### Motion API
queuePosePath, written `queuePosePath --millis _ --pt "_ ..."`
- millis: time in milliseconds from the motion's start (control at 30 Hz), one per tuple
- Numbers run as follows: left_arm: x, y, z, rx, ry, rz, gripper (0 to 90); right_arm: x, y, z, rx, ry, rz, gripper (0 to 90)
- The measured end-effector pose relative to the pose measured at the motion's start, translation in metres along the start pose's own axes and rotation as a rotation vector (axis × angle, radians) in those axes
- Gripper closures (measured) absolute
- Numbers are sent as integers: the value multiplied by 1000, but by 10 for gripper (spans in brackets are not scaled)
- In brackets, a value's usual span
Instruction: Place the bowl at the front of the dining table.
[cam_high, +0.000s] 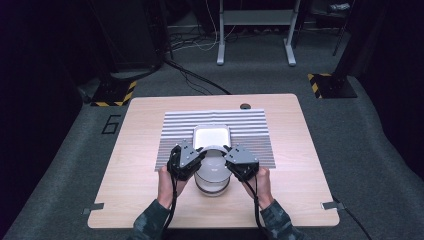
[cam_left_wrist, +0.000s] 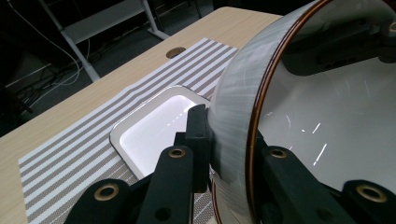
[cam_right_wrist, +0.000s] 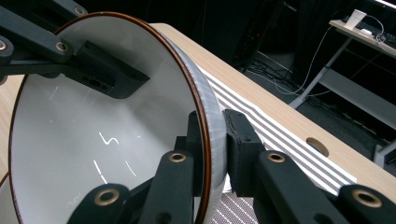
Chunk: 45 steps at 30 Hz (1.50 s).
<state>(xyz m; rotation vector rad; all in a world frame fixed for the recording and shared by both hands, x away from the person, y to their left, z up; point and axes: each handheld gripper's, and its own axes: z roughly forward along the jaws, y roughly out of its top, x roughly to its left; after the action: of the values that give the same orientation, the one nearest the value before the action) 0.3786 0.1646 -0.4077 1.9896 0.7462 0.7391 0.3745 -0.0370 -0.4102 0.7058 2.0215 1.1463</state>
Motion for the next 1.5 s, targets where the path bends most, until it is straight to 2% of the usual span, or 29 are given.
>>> queuePosePath --millis 667,767,1300,1500 --pt "9 12 8 -26 -6 6 802 -13 10 4 -6 -18 -9 809" --pt "12 15 9 -26 -7 19 801 -15 11 5 -7 -18 -12 810" --pt "22 21 19 -50 -12 5 803 -25 18 13 -4 -36 -19 810" --pt "27 25 21 -53 -12 13 804 -28 21 16 -8 -43 -15 812"
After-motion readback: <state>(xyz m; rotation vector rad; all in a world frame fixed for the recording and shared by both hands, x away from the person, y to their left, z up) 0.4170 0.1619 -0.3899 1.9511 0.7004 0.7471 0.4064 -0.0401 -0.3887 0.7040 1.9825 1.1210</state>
